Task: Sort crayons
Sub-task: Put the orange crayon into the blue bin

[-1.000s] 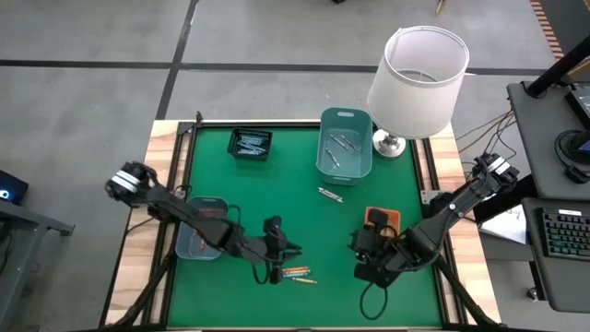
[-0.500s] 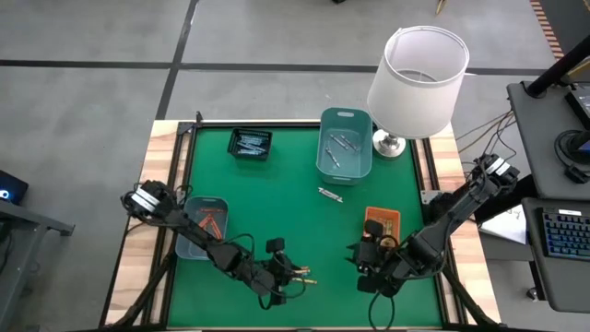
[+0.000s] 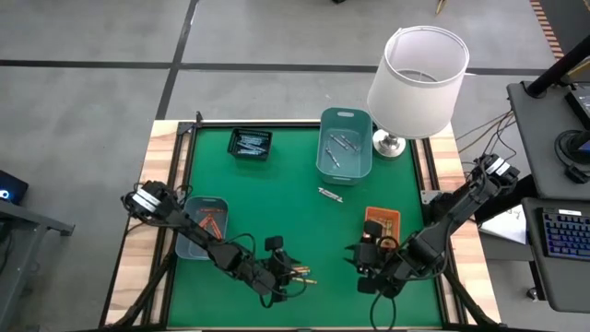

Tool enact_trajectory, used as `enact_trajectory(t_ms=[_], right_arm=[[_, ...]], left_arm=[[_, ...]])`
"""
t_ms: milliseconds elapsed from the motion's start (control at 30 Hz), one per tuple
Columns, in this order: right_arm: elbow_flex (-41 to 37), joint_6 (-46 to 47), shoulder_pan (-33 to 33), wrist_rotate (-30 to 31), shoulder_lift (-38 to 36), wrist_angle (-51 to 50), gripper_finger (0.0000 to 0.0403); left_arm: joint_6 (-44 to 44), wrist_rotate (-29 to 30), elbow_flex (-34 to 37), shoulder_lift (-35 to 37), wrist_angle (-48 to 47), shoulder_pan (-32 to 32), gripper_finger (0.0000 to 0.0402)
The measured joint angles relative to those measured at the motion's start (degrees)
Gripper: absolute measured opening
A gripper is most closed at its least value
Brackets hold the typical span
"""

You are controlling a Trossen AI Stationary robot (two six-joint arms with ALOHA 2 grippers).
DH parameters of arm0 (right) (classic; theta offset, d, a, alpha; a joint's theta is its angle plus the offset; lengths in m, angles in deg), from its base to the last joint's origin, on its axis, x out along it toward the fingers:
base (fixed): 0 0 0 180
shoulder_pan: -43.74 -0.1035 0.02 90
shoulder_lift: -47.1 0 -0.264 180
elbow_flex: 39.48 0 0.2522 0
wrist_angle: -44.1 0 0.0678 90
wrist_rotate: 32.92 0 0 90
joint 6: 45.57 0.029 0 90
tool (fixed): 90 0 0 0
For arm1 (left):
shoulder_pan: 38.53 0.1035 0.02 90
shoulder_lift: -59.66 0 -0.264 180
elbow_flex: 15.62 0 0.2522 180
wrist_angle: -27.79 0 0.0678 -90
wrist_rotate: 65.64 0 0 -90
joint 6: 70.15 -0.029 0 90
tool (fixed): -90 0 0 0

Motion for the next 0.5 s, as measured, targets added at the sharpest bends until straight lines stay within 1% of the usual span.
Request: enact_trajectory(t_ms=[167,333,500], right_arm=[[0.0,-0.01,0.02,1.39,0.0,0.0,0.0127],[-0.02,-0.01,0.02,1.39,0.0,0.0,0.0121],[-0.02,-0.01,0.04,1.4,0.0,0.0,0.0125]], left_arm=[[0.0,0.12,0.45,0.0,-0.83,0.02,0.0142],[0.35,0.12,1.0,0.0,-0.83,0.02,0.0143],[1.38,0.22,1.36,-0.43,-1.75,0.02,0.0143]])
